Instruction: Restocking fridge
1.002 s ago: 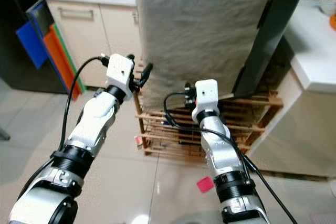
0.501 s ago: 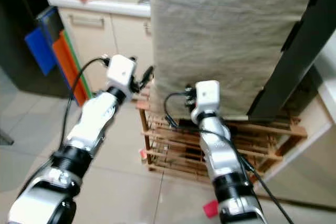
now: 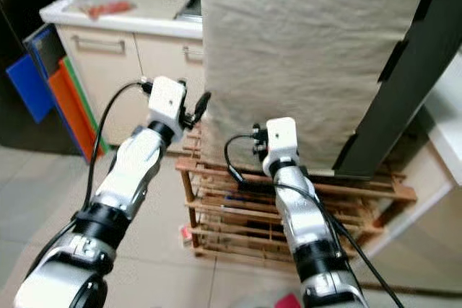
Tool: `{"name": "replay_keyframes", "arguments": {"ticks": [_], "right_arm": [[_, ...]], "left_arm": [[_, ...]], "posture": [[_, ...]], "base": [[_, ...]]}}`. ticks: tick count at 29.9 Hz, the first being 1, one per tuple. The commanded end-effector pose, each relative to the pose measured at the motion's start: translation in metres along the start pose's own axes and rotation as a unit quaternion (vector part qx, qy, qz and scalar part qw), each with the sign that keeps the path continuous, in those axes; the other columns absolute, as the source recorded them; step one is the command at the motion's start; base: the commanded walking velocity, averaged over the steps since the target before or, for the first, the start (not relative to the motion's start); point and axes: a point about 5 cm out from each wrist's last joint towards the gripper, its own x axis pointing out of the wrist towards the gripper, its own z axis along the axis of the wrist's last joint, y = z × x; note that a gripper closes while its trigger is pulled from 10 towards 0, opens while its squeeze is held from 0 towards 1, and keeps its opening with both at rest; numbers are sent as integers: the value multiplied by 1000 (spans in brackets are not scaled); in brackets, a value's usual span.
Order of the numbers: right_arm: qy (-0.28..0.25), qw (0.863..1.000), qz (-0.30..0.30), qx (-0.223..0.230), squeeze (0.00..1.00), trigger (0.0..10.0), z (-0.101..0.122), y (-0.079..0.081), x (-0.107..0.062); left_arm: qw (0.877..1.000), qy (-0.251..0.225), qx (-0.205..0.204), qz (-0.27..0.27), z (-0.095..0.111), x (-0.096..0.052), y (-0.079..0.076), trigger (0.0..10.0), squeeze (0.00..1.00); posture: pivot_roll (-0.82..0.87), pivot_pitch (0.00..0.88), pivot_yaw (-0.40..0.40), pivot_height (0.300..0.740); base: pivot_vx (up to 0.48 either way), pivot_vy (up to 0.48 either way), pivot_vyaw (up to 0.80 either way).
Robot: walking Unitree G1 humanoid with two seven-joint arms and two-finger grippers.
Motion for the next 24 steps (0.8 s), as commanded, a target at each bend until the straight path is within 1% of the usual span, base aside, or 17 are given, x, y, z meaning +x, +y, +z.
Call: {"name": "replay_keyframes", "arguments": {"ticks": [1,5,7,13,17,24], "right_arm": [[-23,1000,-19,-4,0,10000,14,-11,5],[-19,1000,-15,-8,0,10000,12,-12,4],[-16,1000,-17,-8,0,10000,11,-13,3],[-14,1000,-19,-7,0,10000,9,-13,2],[-12,1000,-21,-6,0,10000,7,-14,-1],[-10,1000,-23,-4,0,10000,5,-14,-3]], "left_arm": [[1000,-8,-4,3,6,4,-6,10000,0],[1000,-3,-13,10,6,3,-9,10000,0],[1000,5,-22,5,3,1,-11,10000,0],[999,13,-30,2,0,0,-12,10000,0],[999,20,-44,-8,0,3,-12,10000,0],[998,19,-51,-10,1,4,-12,10000,0]], "posture": [[-29,0,-24,740],[-29,0,-22,740],[-33,0,-18,740],[-43,0,-13,740],[-64,0,-11,740],[-63,0,-11,740]], "base": [[0,0,0],[0,0,0],[0,0,0],[0,0,0],[-315,0,0],[-311,0,0]]}}
